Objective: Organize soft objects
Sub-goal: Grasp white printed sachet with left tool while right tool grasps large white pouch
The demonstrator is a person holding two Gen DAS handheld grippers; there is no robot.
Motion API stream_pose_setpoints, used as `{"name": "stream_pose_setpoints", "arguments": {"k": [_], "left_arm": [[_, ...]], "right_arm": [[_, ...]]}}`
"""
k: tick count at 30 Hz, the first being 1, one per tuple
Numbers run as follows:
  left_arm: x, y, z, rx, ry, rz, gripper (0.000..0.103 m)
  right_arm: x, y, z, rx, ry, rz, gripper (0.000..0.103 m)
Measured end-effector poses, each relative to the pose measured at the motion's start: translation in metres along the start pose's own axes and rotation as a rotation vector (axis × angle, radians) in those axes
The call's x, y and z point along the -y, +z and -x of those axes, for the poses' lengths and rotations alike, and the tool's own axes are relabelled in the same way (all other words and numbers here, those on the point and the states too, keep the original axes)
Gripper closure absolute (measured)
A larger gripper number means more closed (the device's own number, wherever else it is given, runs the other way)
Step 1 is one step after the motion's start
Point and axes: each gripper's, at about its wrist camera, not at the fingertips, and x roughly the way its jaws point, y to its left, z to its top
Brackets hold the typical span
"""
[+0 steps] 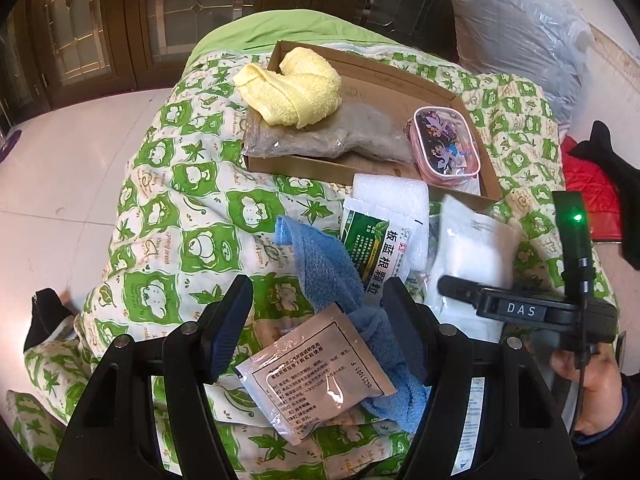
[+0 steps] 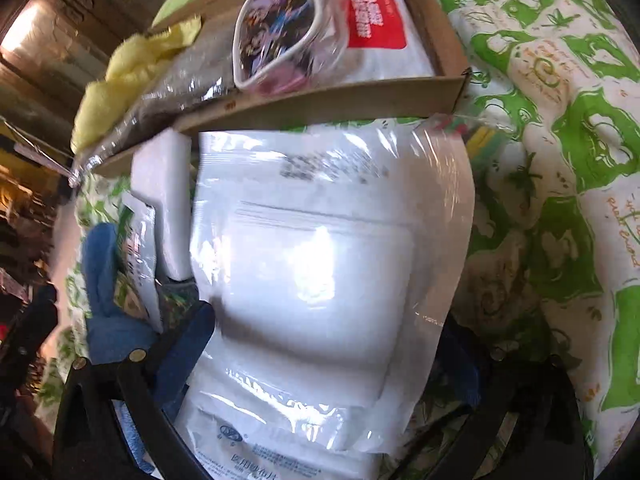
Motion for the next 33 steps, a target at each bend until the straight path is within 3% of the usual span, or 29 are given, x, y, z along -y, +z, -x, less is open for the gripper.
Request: {"name": "stream_pose_setpoints", "arguments": {"k": [5, 10, 15, 19, 23, 28, 33], "left_arm": [[0.0, 0.0, 0.001, 0.005, -0.002, 0.0, 0.035], [-0.001, 0.0, 0.001, 0.004, -0.003, -0.001, 0.035], [0.0, 0.0, 0.001, 0.004, -0.009, 0.001, 0.035], [-0.003, 0.003, 0.003, -0.034, -0.063, -0.008, 0.035], [0.008, 0.001, 0.02, -0.073, -0.043, -0.203, 0.035], [0.017, -0.028, 0.028, -0.143, -0.074, -0.45, 0.035], [0.019, -0.028, 0.008, -0.244, -0.139, -0.488, 0.035]], "right_arm": [[-0.002, 0.0, 0.015, 0.031, 0.009, 0.054, 0.036], [0.007, 0.002, 0.048, 0.101, 0.01, 0.068, 0.047], [0.03, 0.008, 0.085, 0.17, 0.087, 0.0, 0.047], [0.047, 0.012, 0.1, 0.205, 0.087, -0.022, 0.047], [0.05, 0.007, 0.094, 0.199, 0.08, -0.028, 0.047], [0.046, 0.007, 0.085, 0.193, 0.095, -0.027, 0.047], [0.04, 0.006, 0.087, 0.193, 0.099, -0.016, 0.047]]}}
